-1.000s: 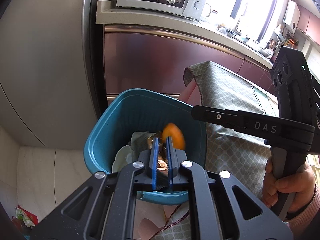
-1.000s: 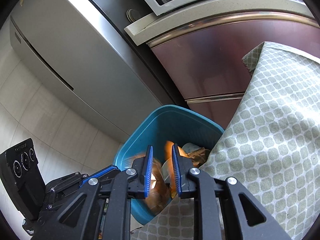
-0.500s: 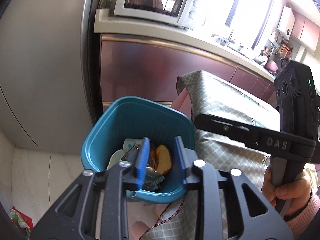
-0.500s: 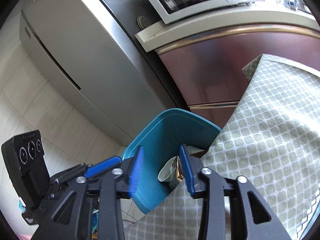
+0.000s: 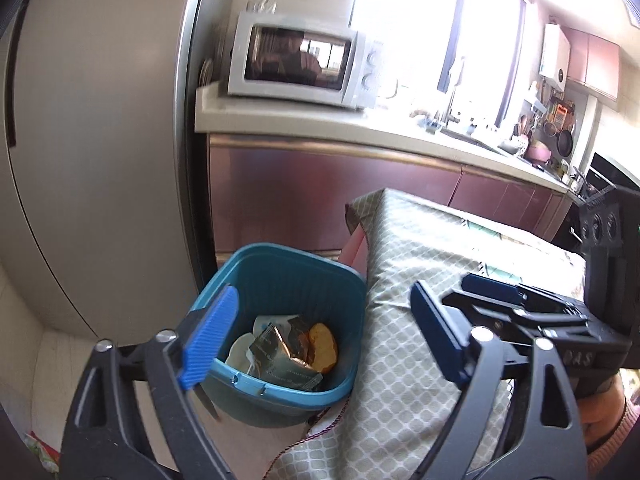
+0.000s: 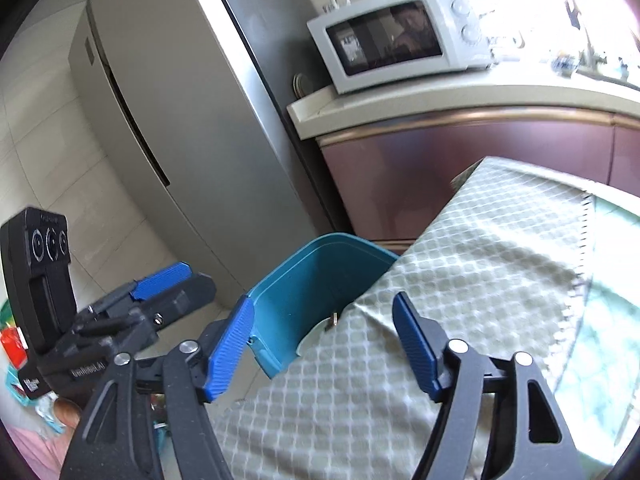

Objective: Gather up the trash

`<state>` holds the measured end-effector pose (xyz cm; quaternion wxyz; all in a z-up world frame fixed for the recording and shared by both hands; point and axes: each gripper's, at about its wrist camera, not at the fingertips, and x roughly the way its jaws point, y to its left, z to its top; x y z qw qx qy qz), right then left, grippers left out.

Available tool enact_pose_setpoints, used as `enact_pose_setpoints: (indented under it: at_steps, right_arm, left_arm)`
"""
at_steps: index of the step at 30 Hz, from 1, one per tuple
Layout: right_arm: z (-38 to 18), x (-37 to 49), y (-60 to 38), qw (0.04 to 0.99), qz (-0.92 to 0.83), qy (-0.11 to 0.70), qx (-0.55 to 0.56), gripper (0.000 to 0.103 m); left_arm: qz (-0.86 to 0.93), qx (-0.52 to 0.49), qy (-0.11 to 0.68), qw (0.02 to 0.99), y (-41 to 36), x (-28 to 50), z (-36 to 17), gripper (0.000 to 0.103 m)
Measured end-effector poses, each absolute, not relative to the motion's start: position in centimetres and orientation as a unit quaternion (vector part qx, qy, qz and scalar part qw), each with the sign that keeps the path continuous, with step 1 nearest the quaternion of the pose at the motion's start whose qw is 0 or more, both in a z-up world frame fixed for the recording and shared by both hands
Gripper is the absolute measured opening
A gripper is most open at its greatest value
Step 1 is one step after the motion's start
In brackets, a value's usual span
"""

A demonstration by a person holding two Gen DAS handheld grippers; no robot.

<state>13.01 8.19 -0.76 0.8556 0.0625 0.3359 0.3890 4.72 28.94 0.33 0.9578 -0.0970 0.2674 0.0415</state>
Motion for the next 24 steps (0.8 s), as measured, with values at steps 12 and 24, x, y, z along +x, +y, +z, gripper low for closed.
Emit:
enact_pose_setpoints:
  at_steps: [12, 24]
  right_arm:
    - [1.1, 5.5, 0.7, 0.922, 0.305, 0.234, 0.035, 0.096]
    - [2.3, 0.7, -6.3, 0.967, 0.191, 0.165, 0.047, 0.096]
  left_arm:
    - [0.055, -0.059, 0.155, 0.985, 23.5, -0.7, 3.2, 0.097]
    - [0.033, -0.054, 0.124, 0.990, 18.2, -3.0, 4.5, 0.097]
